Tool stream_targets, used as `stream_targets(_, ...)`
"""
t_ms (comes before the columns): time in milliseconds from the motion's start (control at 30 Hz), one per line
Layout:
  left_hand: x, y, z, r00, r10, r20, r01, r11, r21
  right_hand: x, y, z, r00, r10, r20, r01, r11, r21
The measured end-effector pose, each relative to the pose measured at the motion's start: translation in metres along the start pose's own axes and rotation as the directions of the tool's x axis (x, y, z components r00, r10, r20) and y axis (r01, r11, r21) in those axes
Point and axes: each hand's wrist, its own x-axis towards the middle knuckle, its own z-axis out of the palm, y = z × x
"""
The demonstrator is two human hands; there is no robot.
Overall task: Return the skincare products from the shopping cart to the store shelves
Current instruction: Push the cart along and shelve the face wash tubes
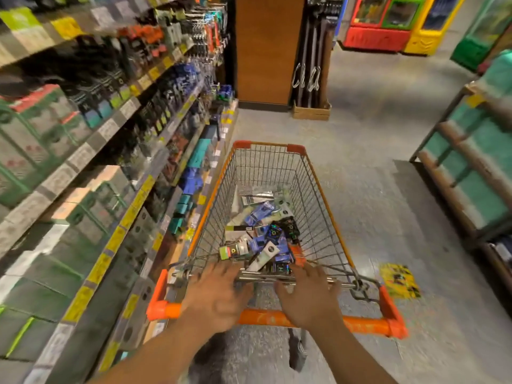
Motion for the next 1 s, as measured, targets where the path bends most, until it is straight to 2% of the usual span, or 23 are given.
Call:
stream_targets(167,0.013,0.004,-0.004,0.991,-0.055,0.123,0.042,0.994,0.102,0.014,0.003,-0.003,0.997,0.012,0.079,-0.011,1.0,-0.013)
stream_targets(300,0.025,0.012,-0.009,0.992,-0.085,0.096,0.076,0.993,0.09,0.027,0.004,-0.01,0.997,-0.008,0.079,0.009,1.0,-0.019)
stream_targets(600,0.054,0.015,-0.013,0.992,-0.106,0.072,0.097,0.988,0.119,0.052,0.0,-0.025,0.984,-0.04,0.176,0.047,0.998,-0.037)
stream_targets(1000,0.095,0.004,-0.032,0.992,-0.102,0.073,0.096,0.992,0.077,0.092,-0.016,-0.033,0.993,-0.066,0.102,0.068,0.998,-0.013)
